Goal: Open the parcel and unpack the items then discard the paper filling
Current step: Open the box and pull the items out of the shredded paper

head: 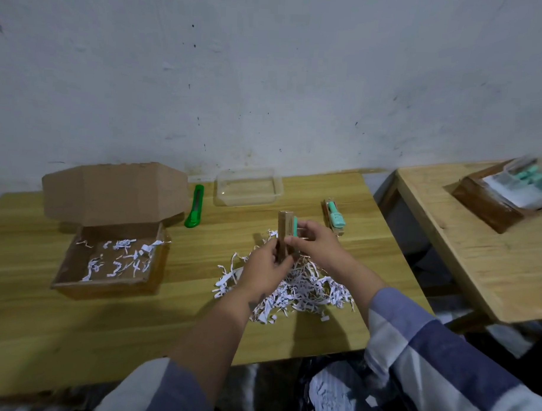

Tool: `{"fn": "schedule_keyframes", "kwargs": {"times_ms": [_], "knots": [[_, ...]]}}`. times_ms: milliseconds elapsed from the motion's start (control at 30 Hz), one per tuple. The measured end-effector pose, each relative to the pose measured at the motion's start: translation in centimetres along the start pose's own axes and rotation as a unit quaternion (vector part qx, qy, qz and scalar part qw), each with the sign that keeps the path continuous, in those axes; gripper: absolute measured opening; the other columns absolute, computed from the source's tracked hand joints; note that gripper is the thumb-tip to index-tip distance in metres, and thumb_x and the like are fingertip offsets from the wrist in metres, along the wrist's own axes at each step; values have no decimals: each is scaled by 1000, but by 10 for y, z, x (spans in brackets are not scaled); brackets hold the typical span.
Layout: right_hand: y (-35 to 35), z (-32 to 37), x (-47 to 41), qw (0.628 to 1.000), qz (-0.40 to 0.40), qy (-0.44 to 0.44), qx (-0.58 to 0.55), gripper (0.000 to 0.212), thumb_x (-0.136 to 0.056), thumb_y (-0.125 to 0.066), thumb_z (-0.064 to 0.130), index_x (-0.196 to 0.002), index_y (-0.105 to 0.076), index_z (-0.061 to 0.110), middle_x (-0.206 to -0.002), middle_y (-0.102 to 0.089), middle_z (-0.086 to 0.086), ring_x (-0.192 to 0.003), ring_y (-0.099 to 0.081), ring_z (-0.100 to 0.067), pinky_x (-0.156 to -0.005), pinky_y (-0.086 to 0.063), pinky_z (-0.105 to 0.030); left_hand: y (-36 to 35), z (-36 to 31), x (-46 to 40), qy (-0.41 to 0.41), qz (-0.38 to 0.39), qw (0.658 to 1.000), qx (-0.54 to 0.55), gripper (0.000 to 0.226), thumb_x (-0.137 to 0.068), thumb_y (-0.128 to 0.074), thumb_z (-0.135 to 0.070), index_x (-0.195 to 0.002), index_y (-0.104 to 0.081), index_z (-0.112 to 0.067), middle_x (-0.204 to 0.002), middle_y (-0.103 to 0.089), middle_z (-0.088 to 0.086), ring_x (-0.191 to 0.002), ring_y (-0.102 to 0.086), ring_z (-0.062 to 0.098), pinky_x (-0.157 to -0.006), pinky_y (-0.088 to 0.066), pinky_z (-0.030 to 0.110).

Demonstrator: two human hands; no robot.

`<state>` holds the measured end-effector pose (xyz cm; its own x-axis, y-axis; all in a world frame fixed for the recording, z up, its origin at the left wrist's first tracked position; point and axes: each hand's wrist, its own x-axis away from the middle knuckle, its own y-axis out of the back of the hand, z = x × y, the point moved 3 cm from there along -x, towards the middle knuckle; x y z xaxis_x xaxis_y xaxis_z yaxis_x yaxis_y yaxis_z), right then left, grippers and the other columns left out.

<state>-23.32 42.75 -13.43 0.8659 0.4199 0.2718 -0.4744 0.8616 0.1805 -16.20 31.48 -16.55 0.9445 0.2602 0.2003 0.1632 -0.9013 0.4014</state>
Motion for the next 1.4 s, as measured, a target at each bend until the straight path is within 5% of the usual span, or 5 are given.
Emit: {"fn": "schedule_keyframes", "kwargs": {"times_ms": [333, 533, 700, 1200, 1400], "knots": [[35, 4, -16, 986, -133, -65, -81, 45, -83, -68, 19, -125, -54, 8, -105, -64, -10, -82, -66, -26, -72, -59, -40, -2, 6, -5, -22, 37, 994, -99, 6, -88, -65, -25, -84, -70, -23, -80, -71, -5, -77, -63, 10, -76, -54, 35], [80, 3, -43, 950, -230, -79, 194, 48, -82, -69, 38, -121, -62, 12, -104, -70, -13, -70, -64, -21, -57, -54, -33, -5, 12, -17, -98, 51, 910, -400, 51, -93, -45, -54, -141, -37, -40, -152, -33, -9, -142, -23, 16, -114, -16, 43], [103, -11, -73, 916, -236, -111, 306, 41, -84, -66, 37, -115, -64, 9, -104, -70, -16, -90, -67, -33, -78, -56, -40, -14, 40, -14, -52, 112, 900, -419, 63, -95, -37, -54, -150, -9, -41, -161, -4, -8, -149, 3, 16, -120, -1, 45], [94, -30, -86, 864, -254, -18, 434, 39, -93, -50, 35, -126, -55, 14, -126, -52, -15, -116, -49, -33, -91, -46, -42, -14, 47, -20, -86, 40, 905, -415, 58, -88, -34, -63, -143, -27, -47, -155, -26, -13, -145, -15, 12, -113, -11, 41], [31, -44, -56, 883, -6, 168, 439, 30, -96, -46, 23, -121, -60, 17, -126, -59, -4, -111, -55, -22, -100, -47, -39, -4, 24, -40, -91, 11, 919, -383, 49, -92, -32, -61, -139, -34, -47, -154, -28, -14, -142, -20, 10, -109, -11, 43]]}}
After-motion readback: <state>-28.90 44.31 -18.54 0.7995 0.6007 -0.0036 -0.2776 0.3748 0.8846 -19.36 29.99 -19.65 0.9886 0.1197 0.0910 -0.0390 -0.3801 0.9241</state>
